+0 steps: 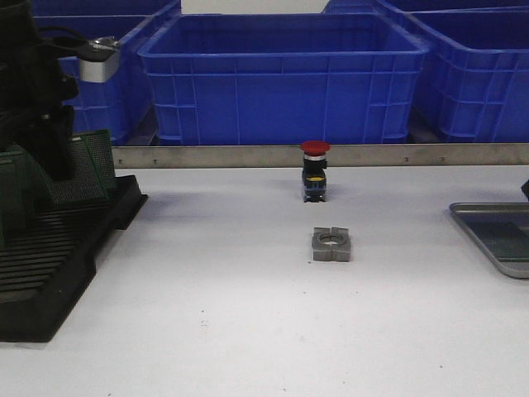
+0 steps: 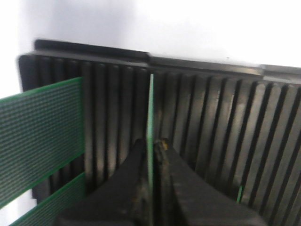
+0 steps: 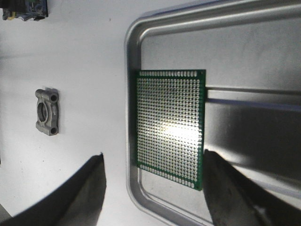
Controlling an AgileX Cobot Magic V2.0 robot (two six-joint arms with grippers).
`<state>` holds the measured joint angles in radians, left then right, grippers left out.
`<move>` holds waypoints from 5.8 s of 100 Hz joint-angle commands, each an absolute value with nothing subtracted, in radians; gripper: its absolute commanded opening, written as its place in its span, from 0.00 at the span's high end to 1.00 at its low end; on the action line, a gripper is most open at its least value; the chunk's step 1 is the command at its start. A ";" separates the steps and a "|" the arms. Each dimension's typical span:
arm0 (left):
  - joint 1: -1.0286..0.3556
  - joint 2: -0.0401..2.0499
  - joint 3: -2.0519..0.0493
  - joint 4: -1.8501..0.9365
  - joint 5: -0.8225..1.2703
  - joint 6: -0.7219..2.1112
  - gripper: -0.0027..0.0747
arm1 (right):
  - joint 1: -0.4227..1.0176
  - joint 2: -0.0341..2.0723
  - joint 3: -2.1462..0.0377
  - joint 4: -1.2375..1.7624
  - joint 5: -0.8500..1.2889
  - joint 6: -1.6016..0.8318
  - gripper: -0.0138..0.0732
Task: Place circuit board on tray
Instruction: 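Lift the second board out of the rack and move it toward center, then bring the right gripper to the held board and grasp its edge, then open the left gripper and carry the board toward the tray with the right, then lower the board into the tray and open the right gripper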
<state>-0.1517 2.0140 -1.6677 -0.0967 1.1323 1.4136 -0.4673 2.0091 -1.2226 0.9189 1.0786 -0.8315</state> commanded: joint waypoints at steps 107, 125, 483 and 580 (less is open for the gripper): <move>-0.592 1.906 -1.853 -0.620 1.272 1.276 0.99 | -0.473 1.951 -1.245 0.972 1.137 -0.843 0.29; -0.601 1.954 -1.853 -0.629 1.272 1.241 0.99 | -0.470 1.951 -1.245 1.052 1.194 -0.930 0.29; -0.599 1.970 -1.853 -0.650 1.270 1.226 0.11 | -0.426 1.888 -1.303 0.823 1.225 -0.842 0.92; -0.599 1.970 -1.853 -0.650 1.270 1.226 0.11 | -0.426 2.002 -1.304 0.830 1.153 -0.789 0.35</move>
